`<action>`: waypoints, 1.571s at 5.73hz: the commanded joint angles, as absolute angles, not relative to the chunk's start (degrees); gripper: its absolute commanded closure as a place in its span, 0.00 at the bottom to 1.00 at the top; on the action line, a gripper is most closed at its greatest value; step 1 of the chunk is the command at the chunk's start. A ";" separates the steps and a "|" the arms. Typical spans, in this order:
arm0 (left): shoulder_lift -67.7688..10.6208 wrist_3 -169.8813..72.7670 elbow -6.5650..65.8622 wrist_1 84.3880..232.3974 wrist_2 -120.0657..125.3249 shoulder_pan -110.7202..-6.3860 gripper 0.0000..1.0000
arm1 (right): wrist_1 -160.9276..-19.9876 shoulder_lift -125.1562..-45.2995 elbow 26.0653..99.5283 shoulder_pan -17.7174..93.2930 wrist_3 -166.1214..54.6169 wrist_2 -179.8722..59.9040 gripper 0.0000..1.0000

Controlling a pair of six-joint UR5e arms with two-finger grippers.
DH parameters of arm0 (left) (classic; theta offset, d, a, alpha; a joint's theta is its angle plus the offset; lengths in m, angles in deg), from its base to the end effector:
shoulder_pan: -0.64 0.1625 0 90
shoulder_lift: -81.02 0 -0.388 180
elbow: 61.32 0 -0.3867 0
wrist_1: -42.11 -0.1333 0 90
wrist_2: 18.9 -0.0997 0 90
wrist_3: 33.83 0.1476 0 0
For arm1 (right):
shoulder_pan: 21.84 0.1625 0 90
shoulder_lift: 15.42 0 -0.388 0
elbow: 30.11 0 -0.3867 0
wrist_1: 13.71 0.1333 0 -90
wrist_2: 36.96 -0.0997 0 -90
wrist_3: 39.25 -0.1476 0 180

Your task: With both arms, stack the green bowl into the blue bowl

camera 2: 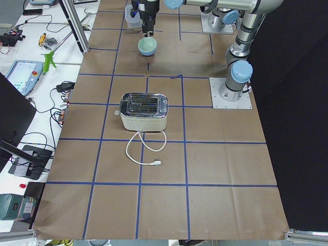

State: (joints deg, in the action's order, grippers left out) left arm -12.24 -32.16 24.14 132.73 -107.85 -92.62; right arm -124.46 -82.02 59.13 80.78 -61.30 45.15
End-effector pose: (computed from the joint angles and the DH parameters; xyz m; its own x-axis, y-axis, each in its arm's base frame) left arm -0.1648 -0.5015 0.4121 -0.9961 0.0861 0.0180 0.0859 0.9962 -0.0120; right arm 0.2822 -0.5576 0.2203 -0.9788 0.1697 -0.1148 0.1609 0.9836 0.0821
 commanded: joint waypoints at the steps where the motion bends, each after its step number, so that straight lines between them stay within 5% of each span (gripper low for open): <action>1: -12.23 -32.16 24.20 132.73 -107.85 -92.61 0.02 | -110.12 -89.03 55.68 78.19 -56.86 45.82 0.00; 4: -12.23 -32.16 24.20 132.73 -107.85 -92.61 0.02 | -91.28 -101.08 55.84 70.11 -45.07 50.57 0.00; 9: -12.23 -32.16 24.20 132.73 -107.85 -92.70 0.02 | -91.40 -103.75 55.67 69.83 -45.31 50.93 0.00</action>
